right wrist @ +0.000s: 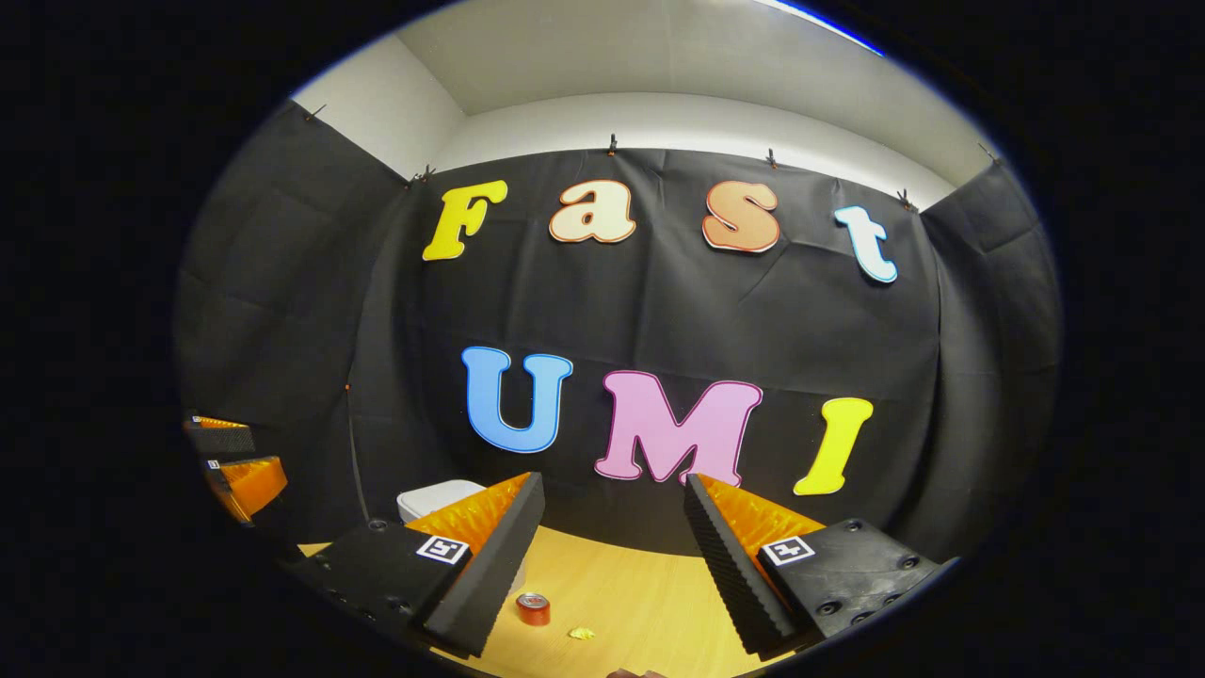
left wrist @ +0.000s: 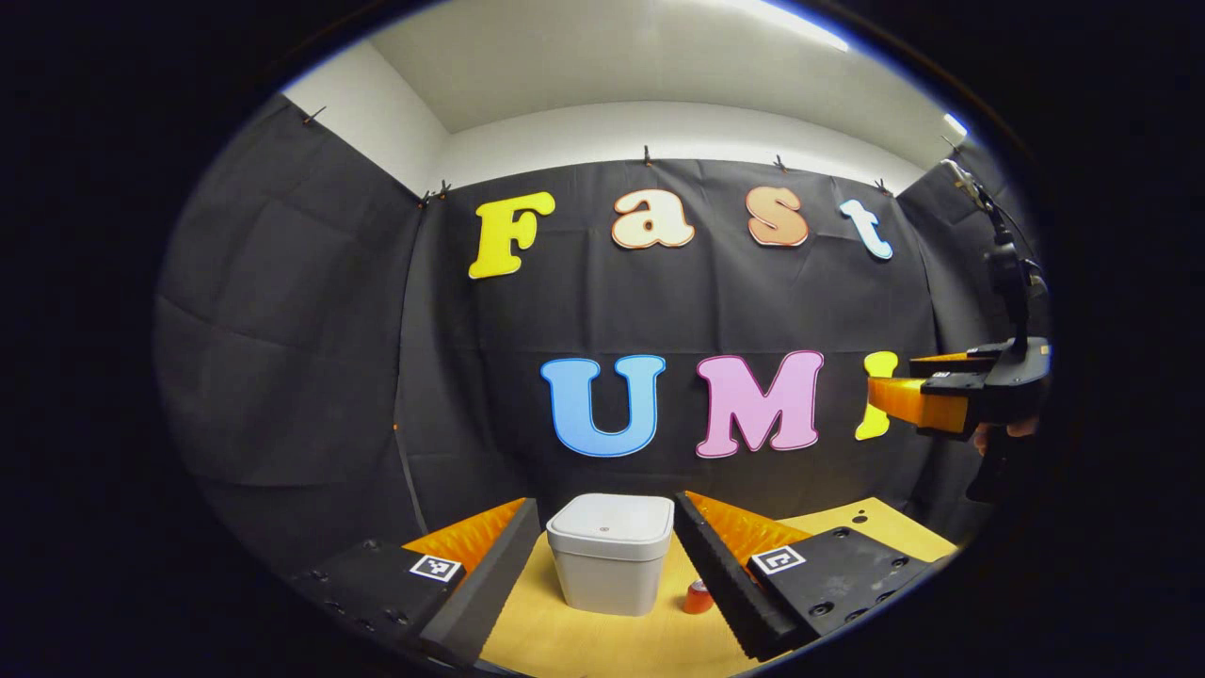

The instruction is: Press the lid of the desktop garbage bin to open it, pick up the crumpled paper on the desktop and throw it into the bin, then pick up the pop can on the desktop and drop it into the bin, and finally close the garbage bin lid.

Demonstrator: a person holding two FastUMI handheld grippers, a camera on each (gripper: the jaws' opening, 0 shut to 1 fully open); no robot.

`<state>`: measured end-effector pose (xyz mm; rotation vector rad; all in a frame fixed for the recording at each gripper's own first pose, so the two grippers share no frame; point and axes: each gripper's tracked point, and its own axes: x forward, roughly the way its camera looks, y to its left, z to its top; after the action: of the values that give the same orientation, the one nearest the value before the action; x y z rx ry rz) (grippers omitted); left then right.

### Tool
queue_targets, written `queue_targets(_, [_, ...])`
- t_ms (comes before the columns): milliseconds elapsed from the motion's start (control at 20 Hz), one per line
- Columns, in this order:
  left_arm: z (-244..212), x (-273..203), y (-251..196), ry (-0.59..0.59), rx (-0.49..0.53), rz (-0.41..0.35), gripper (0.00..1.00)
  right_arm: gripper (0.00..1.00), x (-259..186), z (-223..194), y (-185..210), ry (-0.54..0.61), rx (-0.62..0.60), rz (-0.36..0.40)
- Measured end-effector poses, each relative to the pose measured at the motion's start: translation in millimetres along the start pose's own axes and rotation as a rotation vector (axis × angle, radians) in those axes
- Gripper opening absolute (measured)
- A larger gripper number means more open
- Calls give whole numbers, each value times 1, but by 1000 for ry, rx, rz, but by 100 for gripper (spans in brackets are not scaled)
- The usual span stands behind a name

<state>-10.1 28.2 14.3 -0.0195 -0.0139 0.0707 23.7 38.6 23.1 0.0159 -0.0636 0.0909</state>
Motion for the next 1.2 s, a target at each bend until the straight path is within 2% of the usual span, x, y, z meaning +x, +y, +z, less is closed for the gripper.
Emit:
queue_targets(800, [8,16,7,-10,47,14,96,96,10,10,-4,-27,-7,-16])
queue_targets(1200, [17,21,-1,-24,61,-6,95,96,15,12,7,-34,-3,9])
